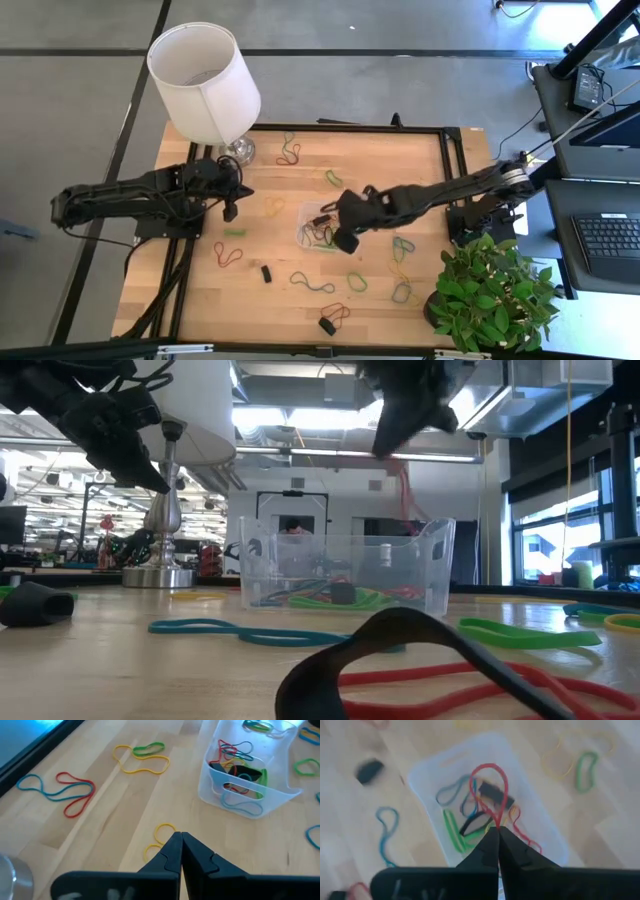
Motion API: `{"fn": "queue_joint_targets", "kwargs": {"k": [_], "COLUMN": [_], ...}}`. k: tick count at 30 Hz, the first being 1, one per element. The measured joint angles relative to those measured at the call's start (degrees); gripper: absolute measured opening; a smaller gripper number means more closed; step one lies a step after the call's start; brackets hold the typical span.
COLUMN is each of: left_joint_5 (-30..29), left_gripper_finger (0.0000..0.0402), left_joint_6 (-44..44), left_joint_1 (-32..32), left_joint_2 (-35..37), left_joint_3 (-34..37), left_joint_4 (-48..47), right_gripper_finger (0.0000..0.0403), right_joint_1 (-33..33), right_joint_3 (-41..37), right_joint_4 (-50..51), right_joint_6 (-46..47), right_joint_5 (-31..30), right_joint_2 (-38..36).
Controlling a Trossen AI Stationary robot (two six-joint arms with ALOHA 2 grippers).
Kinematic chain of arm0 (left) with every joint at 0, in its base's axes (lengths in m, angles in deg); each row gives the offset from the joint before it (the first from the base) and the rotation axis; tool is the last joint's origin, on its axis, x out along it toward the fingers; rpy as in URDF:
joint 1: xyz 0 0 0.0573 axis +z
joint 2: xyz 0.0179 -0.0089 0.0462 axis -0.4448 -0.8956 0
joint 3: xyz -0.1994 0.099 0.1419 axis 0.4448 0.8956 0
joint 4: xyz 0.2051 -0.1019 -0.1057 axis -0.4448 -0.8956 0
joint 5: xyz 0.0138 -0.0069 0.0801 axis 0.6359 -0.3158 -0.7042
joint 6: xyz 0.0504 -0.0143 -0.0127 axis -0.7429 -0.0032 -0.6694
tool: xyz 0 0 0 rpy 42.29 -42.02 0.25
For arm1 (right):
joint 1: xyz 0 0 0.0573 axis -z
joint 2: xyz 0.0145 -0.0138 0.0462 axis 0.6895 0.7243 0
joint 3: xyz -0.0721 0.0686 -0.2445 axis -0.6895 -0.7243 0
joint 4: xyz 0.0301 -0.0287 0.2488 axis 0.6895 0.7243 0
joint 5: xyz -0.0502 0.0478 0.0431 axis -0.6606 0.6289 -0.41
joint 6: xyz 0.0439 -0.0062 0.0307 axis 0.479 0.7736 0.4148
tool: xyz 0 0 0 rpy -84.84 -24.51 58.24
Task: Pick and place rubber bands into bin
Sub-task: Put the red rubber band into the transparent bin
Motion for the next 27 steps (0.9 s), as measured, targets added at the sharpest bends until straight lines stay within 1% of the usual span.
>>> {"fn": "queue_joint_targets", "kwargs": {"k": [3, 6, 13, 15, 22, 27], "left_joint_5": [0.0, 0.0, 0.0, 0.0, -0.1, -0.5], "left_gripper_finger": [0.0002, 0.0002, 0.0002, 0.0002, 0.0002, 0.0002], "left_joint_6": [0.0, -0.1, -0.2, -0.2, -0.2, -0.2], "left_joint_1": [-0.8, -1.7, -3.7, -4.2, -4.9, -4.9], "left_joint_2": [0.0, 0.0, 0.0, 0.0, 0.0, 0.0], "left_joint_3": [0.0, 0.0, 0.0, 0.0, 0.0, 0.0], "left_joint_4": [0.0, 0.0, 0.0, 0.0, 0.0, -0.1], "right_gripper_finger": [0.0000, 0.0000, 0.0000, 0.0000, 0.0003, 0.0032], "right_joint_1": [-0.9, -1.1, -1.1, -1.4, -1.7, -1.7], "right_joint_3": [0.0, 0.0, 0.0, 0.0, 0.0, 0.0], "right_joint_4": [-0.1, -0.4, -9.4, -10.6, -12.1, -13.0], "right_joint_6": [1.8, 5.6, 14.9, 16.9, 20.5, 23.1], "right_joint_5": [0.3, 1.7, 7.1, 8.1, 8.5, 7.6], "right_joint_2": [3.7, 6.8, 11.3, 12.0, 13.9, 14.0]}}
